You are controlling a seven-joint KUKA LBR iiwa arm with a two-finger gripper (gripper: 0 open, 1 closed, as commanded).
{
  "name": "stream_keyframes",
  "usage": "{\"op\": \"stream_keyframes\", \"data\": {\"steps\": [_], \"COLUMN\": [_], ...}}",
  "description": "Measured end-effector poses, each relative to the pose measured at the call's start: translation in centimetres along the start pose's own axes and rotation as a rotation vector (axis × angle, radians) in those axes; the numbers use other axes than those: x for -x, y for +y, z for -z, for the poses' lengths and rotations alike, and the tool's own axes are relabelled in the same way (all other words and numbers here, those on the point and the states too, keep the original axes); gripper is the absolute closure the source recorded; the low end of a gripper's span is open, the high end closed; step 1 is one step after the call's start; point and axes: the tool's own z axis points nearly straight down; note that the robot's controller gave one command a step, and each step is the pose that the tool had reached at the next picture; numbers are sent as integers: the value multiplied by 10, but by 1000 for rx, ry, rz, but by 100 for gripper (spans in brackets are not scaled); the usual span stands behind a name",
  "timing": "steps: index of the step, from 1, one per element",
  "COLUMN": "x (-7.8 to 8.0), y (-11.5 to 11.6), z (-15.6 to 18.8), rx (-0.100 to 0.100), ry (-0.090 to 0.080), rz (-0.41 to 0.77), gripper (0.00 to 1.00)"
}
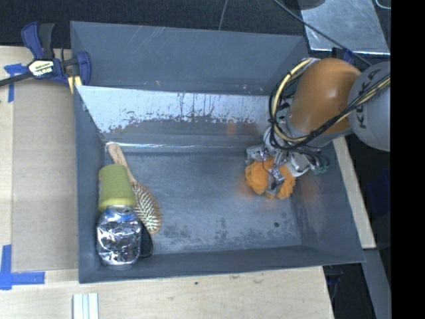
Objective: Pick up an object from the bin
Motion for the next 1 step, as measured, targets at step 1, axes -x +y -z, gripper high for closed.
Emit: {"op": "stream_keyframes", "data": {"steps": [1], "x": [-43], "y": [18], "z": [139], "rx": [-6], "ry": [-10], "rz": [-13], "gripper": [100]}}
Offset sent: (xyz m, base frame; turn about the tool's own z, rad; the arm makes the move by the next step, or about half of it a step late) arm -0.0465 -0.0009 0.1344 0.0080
